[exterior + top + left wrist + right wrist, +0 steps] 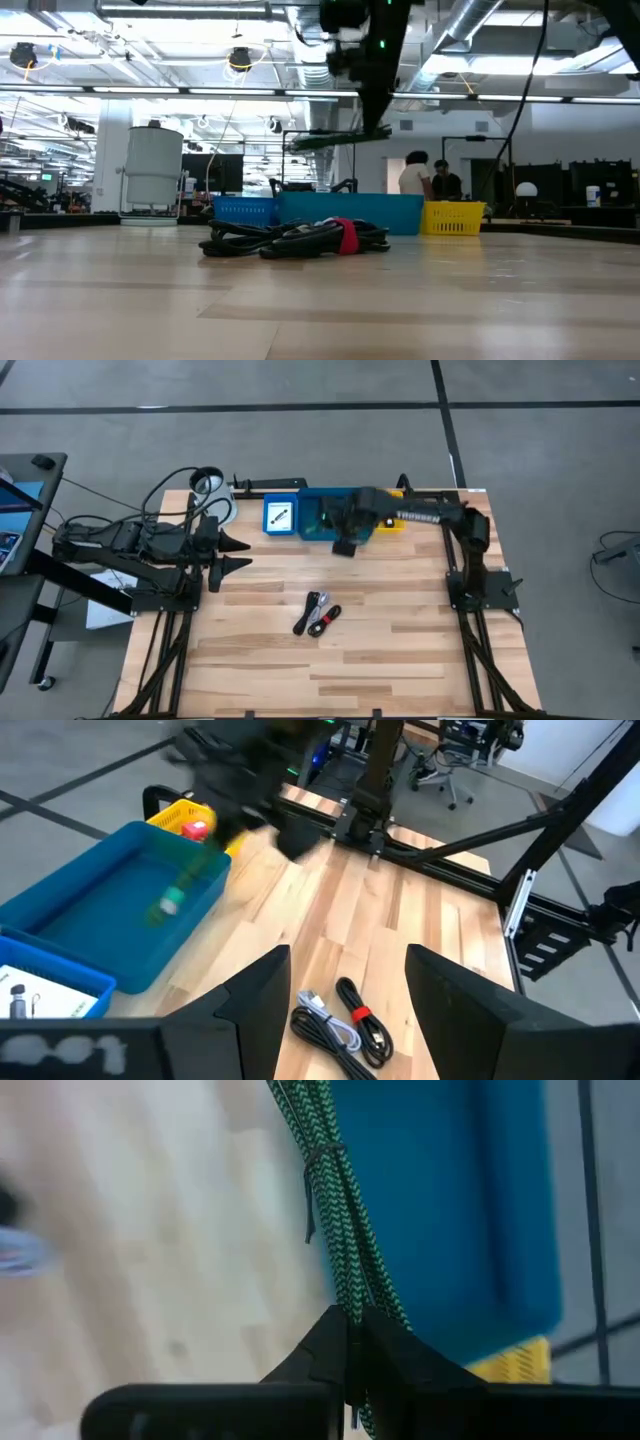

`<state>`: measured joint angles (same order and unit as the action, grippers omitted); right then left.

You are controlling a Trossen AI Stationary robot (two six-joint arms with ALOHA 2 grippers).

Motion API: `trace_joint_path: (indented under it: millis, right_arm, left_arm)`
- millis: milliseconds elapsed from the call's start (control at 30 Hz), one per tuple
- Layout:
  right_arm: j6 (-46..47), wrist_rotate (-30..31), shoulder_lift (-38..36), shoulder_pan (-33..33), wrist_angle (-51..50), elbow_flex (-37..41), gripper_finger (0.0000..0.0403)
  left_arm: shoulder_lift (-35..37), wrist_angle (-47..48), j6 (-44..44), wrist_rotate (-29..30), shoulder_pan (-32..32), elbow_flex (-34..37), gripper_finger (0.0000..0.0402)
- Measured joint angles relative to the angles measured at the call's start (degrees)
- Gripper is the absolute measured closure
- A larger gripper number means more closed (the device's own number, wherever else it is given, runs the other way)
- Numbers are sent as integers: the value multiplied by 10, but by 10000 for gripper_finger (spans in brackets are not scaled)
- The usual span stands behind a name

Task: Pick and place items into bin
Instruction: Put the green charger cable into the blue bin, then put the left black charger cable into the blue bin

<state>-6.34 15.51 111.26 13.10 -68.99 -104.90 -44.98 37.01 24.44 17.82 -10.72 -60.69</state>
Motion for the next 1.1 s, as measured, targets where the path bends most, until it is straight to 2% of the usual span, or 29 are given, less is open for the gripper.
trace_joint_path:
  millis: [100,233,500,633,733,967,1100]
  right_arm:
    - [-12,-3,0,51,0,0,382]
    - [-18,-22,1,99,15,0,335]
    - [-13,-24,2,124,42,0,241]
    - [25,-24,2,111,5,0,216]
    - [64,-39,2,92,-60,0,211]
    - [193,-67,2,19,-215,3,220]
    - [215,-63,-12,-46,-203,12,234]
  left_arm:
    - [-1,0,4,0,0,0,214]
    - [-1,0,4,0,0,0,214]
    - [-1,0,6,4,0,0,214]
    - [-1,-1,-8,6,0,0,214]
    - [-1,-6,-11,7,0,0,214]
    - [-34,-59,-51,3,0,-1,214]
    - [-61,-69,-76,33,6,-1,214]
